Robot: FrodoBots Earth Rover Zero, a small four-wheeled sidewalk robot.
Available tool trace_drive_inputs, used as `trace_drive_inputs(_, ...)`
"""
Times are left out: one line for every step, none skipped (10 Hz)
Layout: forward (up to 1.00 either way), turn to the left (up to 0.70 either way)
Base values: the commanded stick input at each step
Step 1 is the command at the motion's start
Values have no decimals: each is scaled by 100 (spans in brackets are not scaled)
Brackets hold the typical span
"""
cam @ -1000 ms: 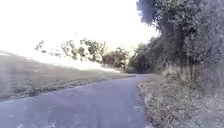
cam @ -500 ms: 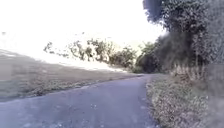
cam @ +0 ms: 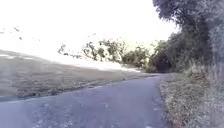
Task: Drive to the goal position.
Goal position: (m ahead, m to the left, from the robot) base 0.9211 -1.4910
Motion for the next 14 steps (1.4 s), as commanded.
trace_drive_inputs(0, 60)
trace_drive_inputs(0, 60)
trace_drive_inputs(0, 60)
trace_drive_inputs(0, 60)
trace_drive_inputs(0, 60)
trace_drive_inputs(0, 60)
trace_drive_inputs(0, 60)
trace_drive_inputs(0, 60)
trace_drive_inputs(0, 60)
trace_drive_inputs(0, 60)
trace_drive_inputs(0, 60)
trace_drive_inputs(0, 60)
trace_drive_inputs(0, 60)
trace_drive_inputs(0, 60)
